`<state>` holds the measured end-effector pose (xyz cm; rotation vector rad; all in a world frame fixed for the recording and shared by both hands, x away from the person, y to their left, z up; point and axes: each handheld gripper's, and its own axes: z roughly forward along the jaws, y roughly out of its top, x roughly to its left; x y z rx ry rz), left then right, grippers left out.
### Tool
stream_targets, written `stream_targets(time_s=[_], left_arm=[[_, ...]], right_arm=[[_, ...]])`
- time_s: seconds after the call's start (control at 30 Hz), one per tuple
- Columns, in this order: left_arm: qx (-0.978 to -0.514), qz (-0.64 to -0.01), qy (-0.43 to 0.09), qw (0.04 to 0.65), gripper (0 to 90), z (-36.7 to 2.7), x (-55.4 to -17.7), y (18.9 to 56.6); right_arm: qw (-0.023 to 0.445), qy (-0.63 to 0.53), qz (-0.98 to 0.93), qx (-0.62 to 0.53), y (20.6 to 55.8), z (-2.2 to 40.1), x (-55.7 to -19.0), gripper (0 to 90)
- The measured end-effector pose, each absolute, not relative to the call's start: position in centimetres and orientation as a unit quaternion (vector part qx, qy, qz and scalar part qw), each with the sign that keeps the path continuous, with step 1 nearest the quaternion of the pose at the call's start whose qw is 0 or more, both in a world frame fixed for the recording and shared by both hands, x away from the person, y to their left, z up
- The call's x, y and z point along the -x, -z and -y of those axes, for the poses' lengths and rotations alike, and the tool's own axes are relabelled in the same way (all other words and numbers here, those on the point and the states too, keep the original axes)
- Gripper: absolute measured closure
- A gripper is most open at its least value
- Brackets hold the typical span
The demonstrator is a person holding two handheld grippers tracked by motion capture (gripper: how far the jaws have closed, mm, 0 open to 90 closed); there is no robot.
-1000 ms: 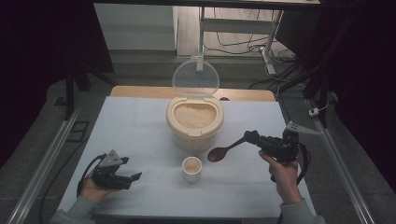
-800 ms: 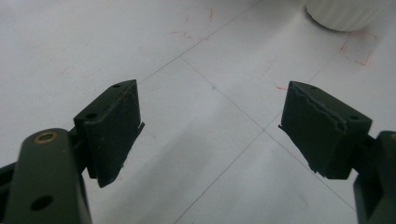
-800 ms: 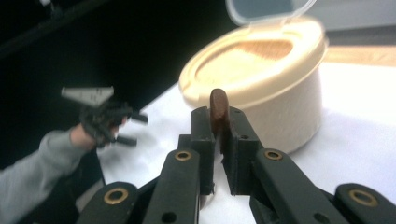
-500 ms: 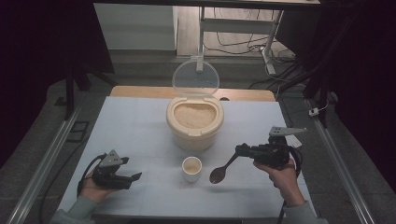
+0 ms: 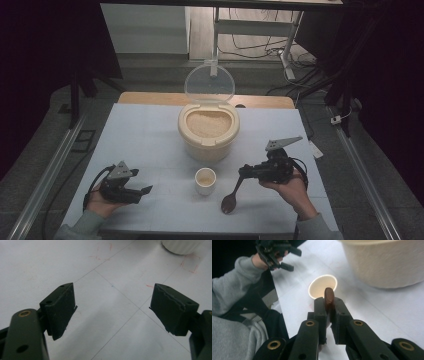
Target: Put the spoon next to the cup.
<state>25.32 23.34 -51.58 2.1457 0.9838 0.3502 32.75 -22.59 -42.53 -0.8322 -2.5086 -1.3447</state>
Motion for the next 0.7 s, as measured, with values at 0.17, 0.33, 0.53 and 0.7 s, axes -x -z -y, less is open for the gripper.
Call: stream_targets(time_s=[0.17, 0.33, 0.53, 0.7], left_arm=[[-0.835, -0.384, -0.137, 0.369, 20.2, -23.3, -25.3, 51.6], [-0.835, -0.384, -0.137, 0.370, 20.2, -23.4, -25.3, 51.6], [-0.836, -0.383, -0.137, 0.369, 20.2, -23.3, -25.3, 51.6], [-0.836, -0.383, -0.137, 0.368, 20.1, -23.3, -25.3, 51.6]], right_arm=[[0.091, 0.451, 0.842, 0.282, 43.1, 21.6, -33.5, 82.9], [0.060, 0.445, 0.843, 0.297, 43.9, 21.3, -34.5, 78.3], [0.014, 0.457, 0.834, 0.309, 45.5, 21.3, -35.1, 72.8], [-0.012, 0.454, 0.832, 0.318, 46.8, 21.4, -35.5, 68.1]])
